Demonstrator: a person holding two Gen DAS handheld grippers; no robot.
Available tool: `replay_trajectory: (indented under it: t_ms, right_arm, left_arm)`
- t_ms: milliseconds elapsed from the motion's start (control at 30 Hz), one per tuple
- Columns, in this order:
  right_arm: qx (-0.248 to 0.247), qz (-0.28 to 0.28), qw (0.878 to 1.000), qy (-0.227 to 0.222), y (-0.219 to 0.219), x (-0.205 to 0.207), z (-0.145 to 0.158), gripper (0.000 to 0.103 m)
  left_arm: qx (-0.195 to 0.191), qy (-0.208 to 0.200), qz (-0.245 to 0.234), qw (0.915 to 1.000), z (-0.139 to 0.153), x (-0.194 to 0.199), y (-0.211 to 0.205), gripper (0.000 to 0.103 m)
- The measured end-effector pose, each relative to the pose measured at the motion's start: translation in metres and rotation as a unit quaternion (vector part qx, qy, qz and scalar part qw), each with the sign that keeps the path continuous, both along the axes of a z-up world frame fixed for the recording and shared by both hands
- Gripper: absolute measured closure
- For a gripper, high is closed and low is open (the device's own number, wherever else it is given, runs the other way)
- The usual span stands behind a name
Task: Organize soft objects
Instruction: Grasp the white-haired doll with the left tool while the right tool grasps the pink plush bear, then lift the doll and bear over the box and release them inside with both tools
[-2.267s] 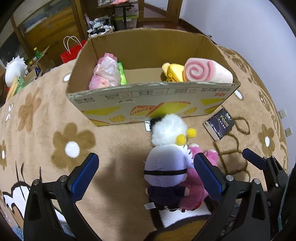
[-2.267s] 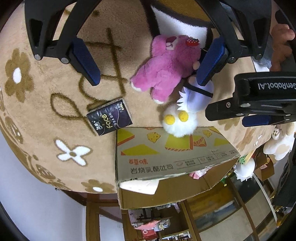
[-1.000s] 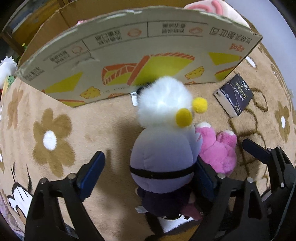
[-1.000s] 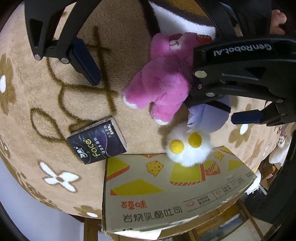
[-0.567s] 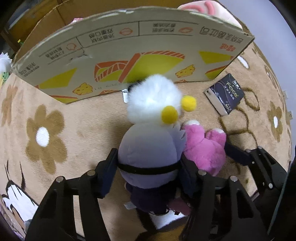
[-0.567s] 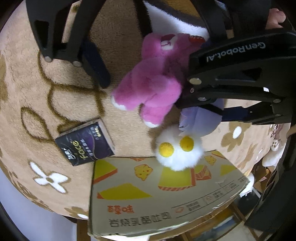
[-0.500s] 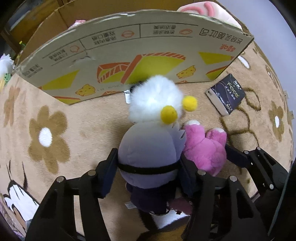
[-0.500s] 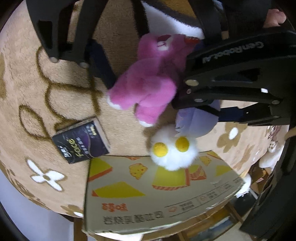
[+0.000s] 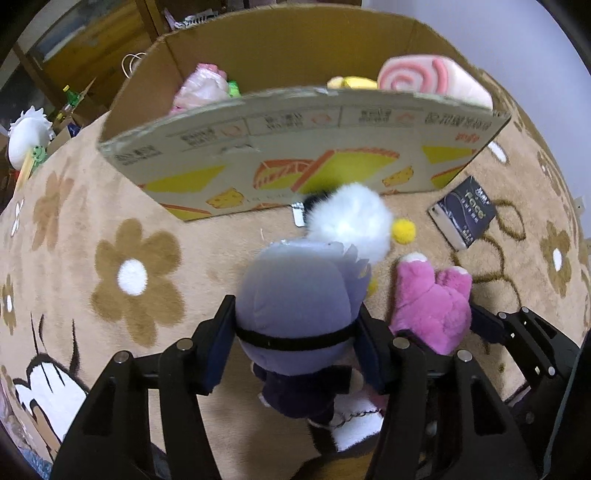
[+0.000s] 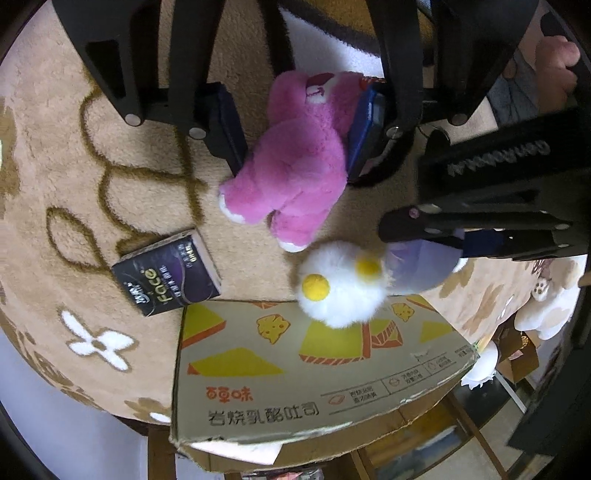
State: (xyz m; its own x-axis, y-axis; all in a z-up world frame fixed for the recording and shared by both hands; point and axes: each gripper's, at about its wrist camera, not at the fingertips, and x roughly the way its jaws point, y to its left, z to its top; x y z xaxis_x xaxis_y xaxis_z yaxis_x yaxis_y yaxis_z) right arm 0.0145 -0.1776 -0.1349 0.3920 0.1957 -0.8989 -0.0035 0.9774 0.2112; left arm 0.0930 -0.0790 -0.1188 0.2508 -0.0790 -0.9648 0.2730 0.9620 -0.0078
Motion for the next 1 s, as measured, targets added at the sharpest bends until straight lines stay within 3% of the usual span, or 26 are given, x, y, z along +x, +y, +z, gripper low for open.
replay_trajectory:
  t_ms: [300,433,733,1000]
  right_arm:
    - [-0.011,-0.035,0.999,-0.036,-0.024,-0.009,0.023,0.05]
    - [-0.005,-0.049,0.996,-0.07,-0.032,-0.014,0.042,0.05]
    - [-0.003,-0.067,0.982,-0.177,-0.041,-0.015,0.108,0.05]
    - [-0.004,-0.063,0.964,-0.257,-0.038,-0.007,0.157,0.05]
  left_arm:
    - [0.012,-0.054,0.017,0.9983,0.03,-0.018,0.017,0.046]
    - [0.015,-0.098,0.028,0.9947,0.052,-0.035,0.025,0.046]
    - [-0.028,-0.23,0.064,0.9708,0.109,-0.04,0.055,0.046]
    - [-0.048,-0.285,0.083,0.9536,0.141,-0.034,0.071,0.046]
